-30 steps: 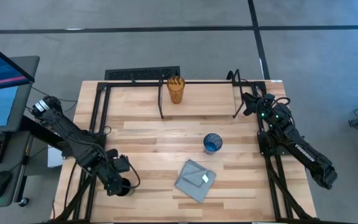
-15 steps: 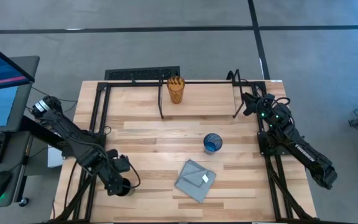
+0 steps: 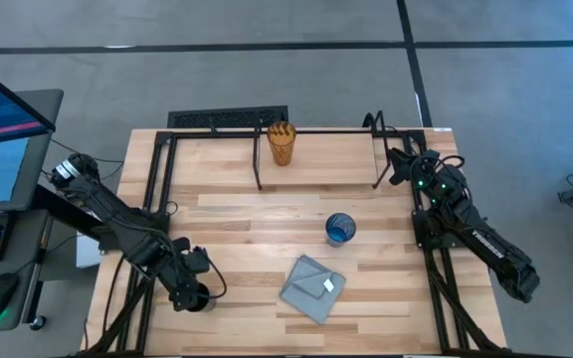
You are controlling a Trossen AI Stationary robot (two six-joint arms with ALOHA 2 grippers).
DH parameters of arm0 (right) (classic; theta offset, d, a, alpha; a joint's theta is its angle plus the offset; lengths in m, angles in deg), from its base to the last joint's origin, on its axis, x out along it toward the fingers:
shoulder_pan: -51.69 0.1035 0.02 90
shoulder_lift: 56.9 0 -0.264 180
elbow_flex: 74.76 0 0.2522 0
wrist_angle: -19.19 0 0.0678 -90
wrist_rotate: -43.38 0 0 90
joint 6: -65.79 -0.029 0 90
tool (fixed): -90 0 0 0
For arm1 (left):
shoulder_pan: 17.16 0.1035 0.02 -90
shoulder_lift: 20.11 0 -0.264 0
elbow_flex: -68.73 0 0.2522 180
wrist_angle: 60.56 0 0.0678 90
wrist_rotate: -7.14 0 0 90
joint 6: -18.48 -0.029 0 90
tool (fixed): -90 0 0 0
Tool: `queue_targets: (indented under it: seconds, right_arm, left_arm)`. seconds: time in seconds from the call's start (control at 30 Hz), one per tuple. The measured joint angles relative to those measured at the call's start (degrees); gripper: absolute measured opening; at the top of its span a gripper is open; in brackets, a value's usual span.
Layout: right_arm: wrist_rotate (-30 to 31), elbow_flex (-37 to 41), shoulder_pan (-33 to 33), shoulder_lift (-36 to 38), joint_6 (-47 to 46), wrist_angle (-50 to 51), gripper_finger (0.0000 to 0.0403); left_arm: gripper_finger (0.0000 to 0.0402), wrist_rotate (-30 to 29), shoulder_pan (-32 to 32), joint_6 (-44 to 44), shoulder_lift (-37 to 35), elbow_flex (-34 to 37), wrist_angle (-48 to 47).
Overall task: Stack small to large cups/mugs on shelf
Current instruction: Put the black cup on the shelf
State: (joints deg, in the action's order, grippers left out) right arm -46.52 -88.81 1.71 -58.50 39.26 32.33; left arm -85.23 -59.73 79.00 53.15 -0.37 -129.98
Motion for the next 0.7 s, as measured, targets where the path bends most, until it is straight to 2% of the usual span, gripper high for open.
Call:
queue_targets:
  seconds: [0.23, 0.5, 0.6, 0.7]
  right_arm:
    - [0.0, 0.0, 0.0, 0.0, 0.01, 0.0, 0.0136]
    - [-0.01, 0.0, -0.02, 0.0, -0.01, 0.0, 0.0136]
    - [-0.02, 0.0, 0.0, 0.0, 0.01, 0.0, 0.0136]
    - [-0.02, 0.01, 0.0, 0.0, 0.01, 0.0, 0.0136]
  left_arm:
    - [0.0008, -1.04, 1.42, -1.35, 0.02, 0.16, 0.15]
    - [0.0002, -1.9, 8.01, -7.36, -0.69, -0.21, -2.79]
    - [0.0001, -6.22, 12.09, -10.35, -1.53, -1.86, -5.52]
    - [0.0001, -9.7, 17.79, -17.08, -1.98, -5.15, -7.18]
